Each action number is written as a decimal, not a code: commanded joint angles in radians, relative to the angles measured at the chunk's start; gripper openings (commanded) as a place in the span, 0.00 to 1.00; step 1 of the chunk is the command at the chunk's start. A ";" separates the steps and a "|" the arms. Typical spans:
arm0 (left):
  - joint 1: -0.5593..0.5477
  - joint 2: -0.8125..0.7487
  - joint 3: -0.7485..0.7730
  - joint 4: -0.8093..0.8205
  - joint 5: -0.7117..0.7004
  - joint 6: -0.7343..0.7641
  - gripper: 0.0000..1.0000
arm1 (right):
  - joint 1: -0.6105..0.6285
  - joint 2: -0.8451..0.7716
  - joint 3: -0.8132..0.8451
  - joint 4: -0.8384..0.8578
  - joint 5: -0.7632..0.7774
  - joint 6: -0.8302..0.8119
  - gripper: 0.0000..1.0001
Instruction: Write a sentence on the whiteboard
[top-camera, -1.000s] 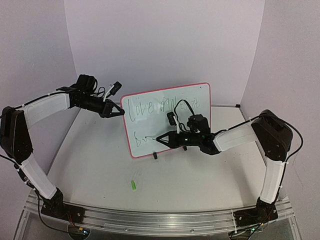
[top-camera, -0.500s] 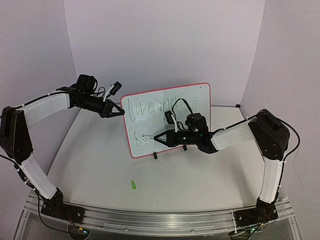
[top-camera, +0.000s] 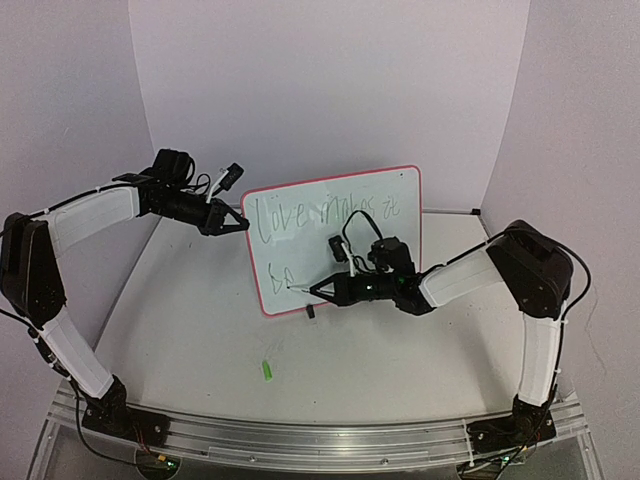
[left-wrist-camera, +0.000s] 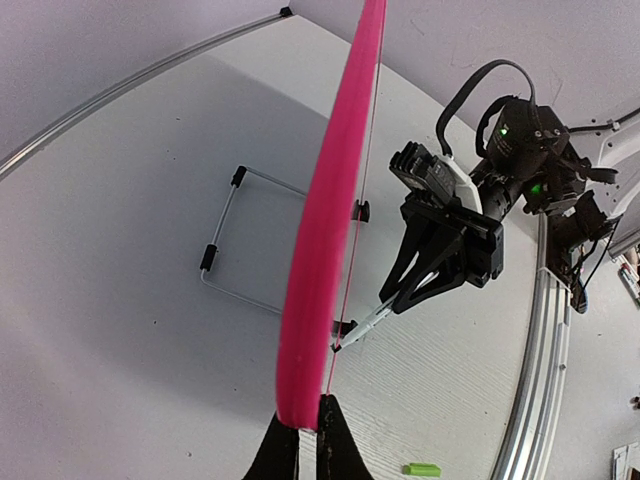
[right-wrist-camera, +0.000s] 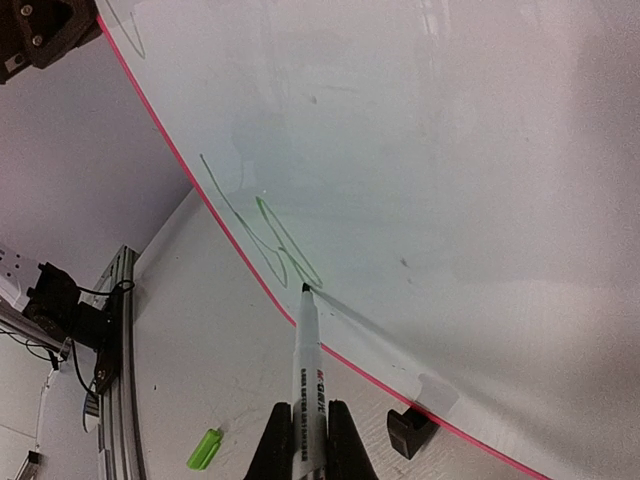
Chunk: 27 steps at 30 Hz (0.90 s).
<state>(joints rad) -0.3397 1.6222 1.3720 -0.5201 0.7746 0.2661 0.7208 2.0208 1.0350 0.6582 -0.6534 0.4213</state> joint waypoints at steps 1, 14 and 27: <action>-0.022 0.005 -0.005 -0.041 -0.012 0.035 0.00 | -0.012 0.022 -0.007 0.015 0.090 0.006 0.00; -0.023 -0.001 -0.006 -0.043 -0.012 0.037 0.00 | -0.012 -0.091 -0.067 0.020 0.183 -0.012 0.00; -0.023 -0.007 -0.008 -0.043 -0.014 0.037 0.00 | -0.013 -0.238 -0.138 0.034 0.083 -0.007 0.00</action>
<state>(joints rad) -0.3401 1.6222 1.3720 -0.5209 0.7757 0.2668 0.7129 1.8679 0.9303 0.6473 -0.5685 0.4194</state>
